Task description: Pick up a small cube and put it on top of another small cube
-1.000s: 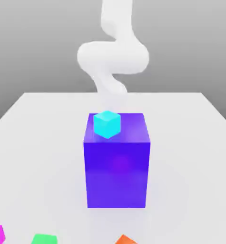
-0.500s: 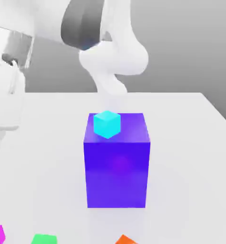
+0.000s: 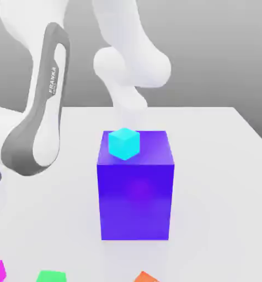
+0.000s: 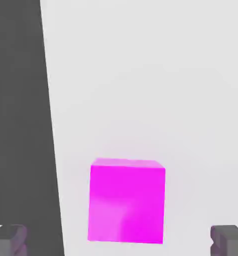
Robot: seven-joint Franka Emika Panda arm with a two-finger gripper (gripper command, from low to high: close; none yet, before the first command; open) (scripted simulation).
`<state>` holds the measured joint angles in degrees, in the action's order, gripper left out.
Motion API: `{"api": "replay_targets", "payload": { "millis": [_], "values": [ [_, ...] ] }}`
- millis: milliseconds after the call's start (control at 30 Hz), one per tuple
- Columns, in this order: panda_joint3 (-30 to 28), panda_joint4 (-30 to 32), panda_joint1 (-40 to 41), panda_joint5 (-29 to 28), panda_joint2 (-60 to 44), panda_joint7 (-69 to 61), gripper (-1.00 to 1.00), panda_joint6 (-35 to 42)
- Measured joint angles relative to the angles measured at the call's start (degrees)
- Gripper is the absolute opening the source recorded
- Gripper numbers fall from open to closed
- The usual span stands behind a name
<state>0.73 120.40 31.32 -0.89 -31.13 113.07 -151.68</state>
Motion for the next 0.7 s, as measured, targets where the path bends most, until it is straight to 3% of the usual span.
{"api": "replay_targets", "payload": {
  "millis": [33, 67, 267, 433, 700],
  "values": [
    [-0.05, -0.49, -0.01, 0.01, -2.18, 0.09, 0.00, -1.62],
    [-0.07, -0.73, -0.02, 0.01, -3.28, 0.13, -1.00, -2.44],
    [-0.11, -0.87, -0.06, 0.11, -3.84, 0.06, -1.00, -2.95],
    [0.18, 1.08, -0.17, 0.14, 4.17, -0.21, -1.00, 3.14],
    [6.74, 5.91, -5.78, -2.99, 13.08, -7.36, -1.00, 7.45]
  ]
}}
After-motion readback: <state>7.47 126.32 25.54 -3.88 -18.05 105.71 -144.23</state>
